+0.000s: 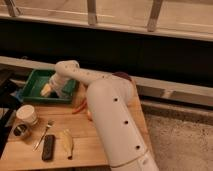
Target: Place towel in metal cup
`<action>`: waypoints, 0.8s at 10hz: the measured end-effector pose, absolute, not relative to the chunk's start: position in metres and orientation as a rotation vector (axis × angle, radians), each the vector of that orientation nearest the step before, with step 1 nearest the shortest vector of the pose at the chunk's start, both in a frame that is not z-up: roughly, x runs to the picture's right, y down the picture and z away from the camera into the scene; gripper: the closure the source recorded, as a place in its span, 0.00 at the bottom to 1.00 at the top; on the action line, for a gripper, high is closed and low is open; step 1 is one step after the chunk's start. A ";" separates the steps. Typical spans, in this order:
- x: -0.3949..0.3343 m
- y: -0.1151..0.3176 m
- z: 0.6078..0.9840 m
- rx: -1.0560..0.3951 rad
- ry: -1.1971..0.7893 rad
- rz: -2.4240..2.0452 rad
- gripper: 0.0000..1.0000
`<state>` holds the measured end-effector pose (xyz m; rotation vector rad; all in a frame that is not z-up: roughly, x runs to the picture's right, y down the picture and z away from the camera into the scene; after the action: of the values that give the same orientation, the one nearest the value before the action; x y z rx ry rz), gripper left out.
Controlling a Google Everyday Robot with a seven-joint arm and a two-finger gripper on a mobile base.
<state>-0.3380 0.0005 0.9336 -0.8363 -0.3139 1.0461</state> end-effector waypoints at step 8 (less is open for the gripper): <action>-0.325 -0.012 0.899 -0.826 -0.361 0.979 1.00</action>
<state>-0.3249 -0.0117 0.8994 -0.8263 -0.3607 0.9789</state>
